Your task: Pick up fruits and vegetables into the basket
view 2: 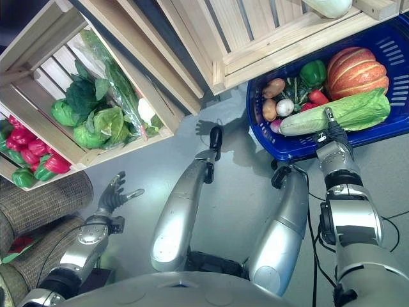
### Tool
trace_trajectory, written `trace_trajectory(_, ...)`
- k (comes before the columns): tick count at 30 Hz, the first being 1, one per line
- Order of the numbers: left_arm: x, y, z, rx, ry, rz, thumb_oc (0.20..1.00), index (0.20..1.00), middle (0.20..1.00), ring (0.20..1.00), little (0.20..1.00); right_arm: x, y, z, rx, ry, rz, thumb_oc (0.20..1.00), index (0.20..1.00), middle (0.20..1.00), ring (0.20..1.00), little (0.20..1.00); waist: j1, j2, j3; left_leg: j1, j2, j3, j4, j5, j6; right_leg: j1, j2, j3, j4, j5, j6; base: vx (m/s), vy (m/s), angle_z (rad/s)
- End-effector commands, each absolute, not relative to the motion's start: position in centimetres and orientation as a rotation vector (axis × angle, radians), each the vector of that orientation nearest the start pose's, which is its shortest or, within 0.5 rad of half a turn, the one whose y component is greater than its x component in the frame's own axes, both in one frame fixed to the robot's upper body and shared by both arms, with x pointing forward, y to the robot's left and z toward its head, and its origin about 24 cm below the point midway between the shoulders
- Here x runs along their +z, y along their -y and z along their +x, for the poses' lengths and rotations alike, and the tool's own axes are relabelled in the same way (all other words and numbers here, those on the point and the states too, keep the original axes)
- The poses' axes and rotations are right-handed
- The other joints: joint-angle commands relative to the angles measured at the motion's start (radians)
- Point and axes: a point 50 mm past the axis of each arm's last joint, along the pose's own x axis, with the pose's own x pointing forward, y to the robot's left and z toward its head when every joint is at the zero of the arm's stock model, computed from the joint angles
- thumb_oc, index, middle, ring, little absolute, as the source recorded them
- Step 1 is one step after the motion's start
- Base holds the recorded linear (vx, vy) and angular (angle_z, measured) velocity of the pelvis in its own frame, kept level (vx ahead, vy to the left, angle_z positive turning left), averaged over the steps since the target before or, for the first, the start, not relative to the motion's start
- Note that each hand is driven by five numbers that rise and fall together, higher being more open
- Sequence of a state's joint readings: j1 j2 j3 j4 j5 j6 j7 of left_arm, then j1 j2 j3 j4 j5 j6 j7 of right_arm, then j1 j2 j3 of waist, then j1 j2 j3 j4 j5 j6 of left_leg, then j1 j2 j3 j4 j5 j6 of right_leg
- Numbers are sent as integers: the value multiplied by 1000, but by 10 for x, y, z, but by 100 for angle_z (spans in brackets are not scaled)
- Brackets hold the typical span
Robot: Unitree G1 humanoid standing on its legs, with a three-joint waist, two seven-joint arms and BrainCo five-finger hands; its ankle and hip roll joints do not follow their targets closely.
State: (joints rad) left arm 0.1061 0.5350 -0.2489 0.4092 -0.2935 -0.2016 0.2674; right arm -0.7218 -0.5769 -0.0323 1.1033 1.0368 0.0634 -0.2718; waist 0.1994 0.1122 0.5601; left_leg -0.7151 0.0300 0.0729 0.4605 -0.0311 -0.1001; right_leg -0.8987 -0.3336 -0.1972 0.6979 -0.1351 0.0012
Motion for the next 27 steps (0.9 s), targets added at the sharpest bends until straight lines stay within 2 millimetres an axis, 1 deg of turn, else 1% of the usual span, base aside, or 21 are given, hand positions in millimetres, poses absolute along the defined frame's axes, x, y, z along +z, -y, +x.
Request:
trace_trajectory(1,-20,-250,205,182,-200,379,1000,1000,1000,1000,1000,69,375,308,-864,-225,436,1000,1000,1000,1000,1000,-18,171,-40,-45,-51,4,11,-51,110,29,97,-1,27,-87,21,0,0,0)
trace_trajectory(2,-12,-250,209,188,-156,377,1000,1000,1000,1000,1000,70,373,308,-869,-207,417,1000,1000,1000,1000,1000,-21,166,-40,-37,-50,4,5,-50,109,39,102,0,22,-86,21,0,0,0)
trace_trajectory(3,-10,-250,209,190,-146,374,1000,1000,1000,1000,1000,70,373,308,-870,-200,413,1000,1000,1000,1000,1000,-22,165,-40,-34,-49,3,4,-50,108,42,104,0,20,-86,21,0,0,0)
trace_trajectory(4,-1,-249,214,195,-94,374,1000,1000,1000,1000,1000,70,371,308,-868,-181,402,1000,1000,1000,1000,1000,-26,160,-40,-24,-48,3,-3,-50,108,53,108,1,14,-84,22,0,0,0)
trace_trajectory(5,17,-248,220,203,0,385,1000,1000,1000,1000,1000,68,366,308,-858,-151,390,1000,1000,1000,1000,1000,-34,148,-40,-6,-45,3,-15,-47,106,76,115,-1,-1,-80,24,0,0,0)
trace_trajectory(6,27,-247,223,208,57,393,1000,1000,1000,1000,1000,65,363,306,-854,-135,377,1000,1000,1000,1000,1000,-38,139,-40,6,-44,2,-23,-47,104,92,118,-2,-12,-77,26,7,-26,-4)
trace_trajectory(7,31,-246,224,207,90,396,1000,1000,1000,1000,1000,63,361,305,-852,-124,372,1000,1000,1000,1000,1000,-40,135,-40,13,-43,1,-27,-46,102,100,120,-3,-17,-75,27,8,-26,-12)
trace_trajectory(8,43,-244,227,210,153,403,1000,1000,1000,1000,1000,57,354,303,-835,-110,369,1000,1000,1000,1000,1000,-49,123,-40,34,-40,3,-41,-44,100,125,125,-4,-35,-68,30,12,-24,-16)
trace_trajectory(11,67,-240,232,211,289,418,1000,1000,1000,1000,1000,46,337,297,-800,-70,367,1000,1000,1000,1000,1000,-69,92,-40,86,-30,3,-75,-37,94,183,137,-6,-78,-53,39,12,-21,-13)
trace_trajectory(14,83,-236,232,225,391,427,1000,1000,1000,1000,1000,37,320,288,-773,-42,366,1000,1000,1000,1000,1000,-90,65,-40,129,-21,6,-103,-32,89,229,147,-5,-113,-43,46,5,-9,-11)
trace_trajectory(15,90,-235,232,233,436,451,1000,1000,1000,1000,1000,32,315,282,-759,-33,360,1000,1000,1000,1000,1000,-99,54,-40,148,-17,7,-114,-31,88,249,150,-3,-127,-39,49,-65,0,-18)
trace_trajectory(16,103,-235,231,260,513,486,1000,1000,1000,1000,1000,28,306,273,-727,-10,343,1000,1000,1000,1000,1000,-116,37,-40,163,-4,20,-140,2,90,269,156,-13,-160,-4,44,-69,1,-22)
trace_trajectory(18,117,-233,229,299,630,559,1000,1000,1000,1000,1000,25,294,265,-686,14,300,1000,1000,1000,1000,1000,-137,19,-40,199,7,25,-158,6,86,305,160,-8,-180,1,50,-29,10,-18)
trace_trajectory(19,119,-233,228,304,645,571,1000,1000,1000,1000,1000,25,292,264,-679,17,291,1000,1000,1000,1000,1000,-139,16,-40,206,8,26,-161,6,86,312,161,-7,-183,1,51,16,26,-13)
trace_trajectory(21,131,-231,226,338,741,655,1000,1000,1000,1000,1000,26,282,256,-621,35,239,1000,1000,1000,1000,1000,-162,1,-40,241,19,35,-170,8,80,347,160,2,-196,1,58,28,42,-17)
trace_trajectory(22,140,-230,225,363,816,726,1000,1000,1000,1000,1000,29,277,252,-584,50,197,1000,1000,1000,1000,1000,-179,-8,-40,271,24,41,-179,9,75,378,158,7,-212,1,62,32,46,-19)
trace_trajectory(24,147,-229,226,388,875,784,1000,1000,1000,1000,1000,32,274,250,-546,64,158,1000,1000,1000,1000,1000,-194,-12,-40,297,28,45,-185,10,70,404,156,10,-223,2,66,33,62,-20)
trace_trajectory(25,156,-230,225,424,936,846,1000,1000,1000,1000,1000,37,270,245,-507,81,114,1000,1000,1000,1000,1000,-211,-16,-40,327,33,51,-191,10,65,433,153,16,-237,2,69,38,80,-17)
trace_trajectory(27,161,-233,225,451,969,902,1000,1000,1000,1000,1000,40,268,243,-480,91,87,1000,1000,1000,1000,1000,-224,-16,-40,349,36,55,-196,12,59,455,151,21,-246,2,70,35,72,-14)
